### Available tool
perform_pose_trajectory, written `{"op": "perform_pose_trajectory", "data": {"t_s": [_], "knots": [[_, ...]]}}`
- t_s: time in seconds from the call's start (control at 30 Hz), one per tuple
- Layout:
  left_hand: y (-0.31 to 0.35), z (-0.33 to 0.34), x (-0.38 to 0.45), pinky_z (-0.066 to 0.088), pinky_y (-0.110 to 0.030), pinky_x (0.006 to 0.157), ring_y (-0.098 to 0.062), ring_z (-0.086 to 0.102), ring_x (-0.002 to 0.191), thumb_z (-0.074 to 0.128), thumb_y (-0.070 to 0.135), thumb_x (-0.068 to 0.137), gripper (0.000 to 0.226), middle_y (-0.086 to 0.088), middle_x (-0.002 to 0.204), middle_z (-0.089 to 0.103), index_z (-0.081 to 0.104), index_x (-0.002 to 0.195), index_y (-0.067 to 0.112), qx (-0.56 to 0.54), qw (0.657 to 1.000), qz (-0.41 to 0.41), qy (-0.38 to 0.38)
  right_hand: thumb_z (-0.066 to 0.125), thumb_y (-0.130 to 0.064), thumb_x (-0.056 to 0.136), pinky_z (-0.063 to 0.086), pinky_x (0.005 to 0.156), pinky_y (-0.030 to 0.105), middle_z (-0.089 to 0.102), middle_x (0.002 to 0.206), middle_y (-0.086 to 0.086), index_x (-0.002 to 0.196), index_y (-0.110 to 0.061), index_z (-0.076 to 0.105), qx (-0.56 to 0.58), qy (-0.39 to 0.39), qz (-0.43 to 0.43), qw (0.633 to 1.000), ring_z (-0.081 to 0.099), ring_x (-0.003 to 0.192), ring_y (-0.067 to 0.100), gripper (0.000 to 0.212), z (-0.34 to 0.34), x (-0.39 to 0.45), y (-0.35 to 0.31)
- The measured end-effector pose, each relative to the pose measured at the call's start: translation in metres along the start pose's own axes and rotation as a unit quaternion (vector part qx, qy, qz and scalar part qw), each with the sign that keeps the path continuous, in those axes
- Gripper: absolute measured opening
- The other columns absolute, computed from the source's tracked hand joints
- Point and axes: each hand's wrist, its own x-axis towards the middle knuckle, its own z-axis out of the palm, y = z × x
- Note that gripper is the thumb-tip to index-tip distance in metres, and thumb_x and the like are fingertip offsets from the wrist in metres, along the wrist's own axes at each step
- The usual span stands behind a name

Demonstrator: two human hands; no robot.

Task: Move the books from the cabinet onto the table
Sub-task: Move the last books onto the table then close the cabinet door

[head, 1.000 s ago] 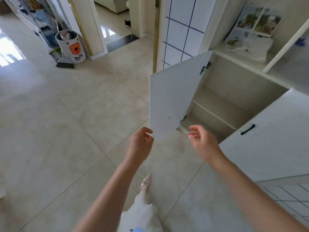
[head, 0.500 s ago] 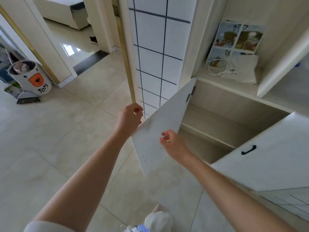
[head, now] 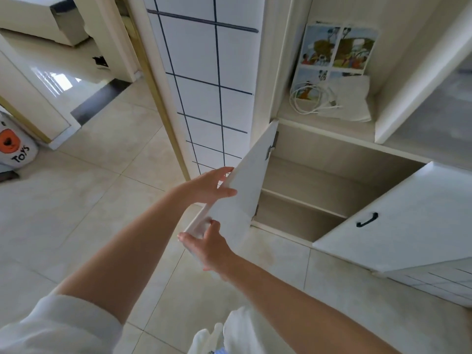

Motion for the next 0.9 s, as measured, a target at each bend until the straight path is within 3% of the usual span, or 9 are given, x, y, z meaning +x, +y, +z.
{"op": "perform_pose_trajectory", "data": {"t_s": [0.13, 0.27, 0.47, 0.57, 0.67, 0.77, 0.83, 0.9], "knots": [[0.006, 0.012, -0.005, 0.052, -0.046, 0.092, -0.021, 0.061, 0.101, 0.063, 0.038, 0.09, 0.067, 0.0, 0.138, 0.053, 0.029, 0.147, 0.033, -0.009, 1.0, 0.0, 0.022, 0.067, -0.04, 0.081, 0.054, 0.091, 0.039, 0.054, 0.122, 0.002, 0.136, -0.017, 0.026, 0.003, -0.011, 0.005, 1.0, 0.057, 0.097, 0.017, 0.071, -0.01, -0.004, 0.006], [0.021, 0.032, -0.009, 0.056, -0.038, 0.079, -0.022, 0.064, 0.094, 0.059, 0.033, 0.092, 0.064, -0.002, 0.135, 0.054, 0.026, 0.147, 0.033, -0.009, 0.998, -0.007, 0.056, 0.062, -0.041, 0.075, 0.056, 0.087, 0.038, 0.059, 0.117, 0.005, 0.135, -0.022, 0.022, -0.02, -0.03, 0.008, 0.999, 0.062, 0.1, 0.02, 0.075, -0.029, -0.014, 0.02], [0.059, 0.081, -0.01, 0.057, -0.039, 0.072, -0.025, 0.061, 0.081, 0.057, 0.02, 0.089, 0.079, -0.009, 0.115, 0.057, 0.011, 0.148, 0.044, -0.046, 0.992, -0.013, 0.114, 0.065, -0.037, 0.074, 0.051, 0.068, 0.023, 0.058, 0.121, 0.001, 0.14, -0.029, 0.021, -0.017, -0.041, 0.018, 0.999, 0.061, 0.1, 0.016, 0.079, -0.081, -0.045, 0.054], [0.083, 0.107, -0.002, 0.051, -0.028, 0.066, -0.017, 0.056, 0.083, 0.058, 0.028, 0.09, 0.074, -0.006, 0.118, 0.052, 0.015, 0.146, 0.05, -0.051, 0.986, -0.013, 0.161, 0.064, -0.038, 0.073, 0.05, 0.064, 0.023, 0.058, 0.121, -0.003, 0.14, -0.033, 0.025, -0.024, -0.035, 0.021, 0.999, 0.061, 0.099, 0.014, 0.078, -0.12, -0.058, 0.072], [0.11, 0.135, 0.005, 0.039, -0.016, 0.057, -0.005, 0.049, 0.078, 0.054, 0.029, 0.094, 0.065, -0.005, 0.12, 0.044, 0.02, 0.148, 0.044, -0.045, 0.976, -0.021, 0.212, 0.063, -0.04, 0.074, 0.054, 0.072, 0.027, 0.057, 0.123, -0.007, 0.137, -0.035, 0.032, -0.022, -0.024, 0.014, 0.999, 0.063, 0.101, 0.013, 0.07, -0.159, -0.069, 0.093], [0.138, 0.164, 0.011, 0.047, -0.02, 0.059, -0.003, 0.051, 0.074, 0.047, 0.029, 0.097, 0.057, -0.007, 0.135, 0.036, 0.024, 0.149, 0.036, -0.035, 0.965, -0.006, 0.261, 0.057, -0.039, 0.083, 0.048, 0.068, 0.018, 0.059, 0.125, -0.005, 0.137, -0.029, 0.041, -0.052, -0.002, -0.018, 0.999, 0.062, 0.098, 0.012, 0.057, -0.2, -0.081, 0.114], [0.153, 0.176, 0.017, 0.052, -0.03, 0.07, -0.016, 0.059, 0.088, 0.044, 0.03, 0.097, 0.054, -0.005, 0.146, 0.025, 0.026, 0.148, 0.034, -0.03, 0.958, -0.008, 0.285, 0.051, -0.036, 0.088, 0.045, 0.064, 0.016, 0.062, 0.119, -0.002, 0.133, -0.025, 0.047, -0.089, 0.01, -0.044, 0.995, 0.061, 0.093, 0.015, 0.047, -0.226, -0.084, 0.121], [0.171, 0.189, 0.028, 0.046, -0.041, 0.095, -0.032, 0.045, 0.127, 0.044, 0.034, 0.097, 0.054, -0.002, 0.155, 0.011, 0.027, 0.148, 0.032, 0.002, 0.951, -0.026, 0.307, 0.046, -0.04, 0.087, 0.045, 0.066, 0.024, 0.064, 0.102, -0.001, 0.124, -0.022, 0.054, -0.124, 0.025, -0.066, 0.99, 0.057, 0.084, 0.019, 0.041, -0.257, -0.088, 0.127]]}}
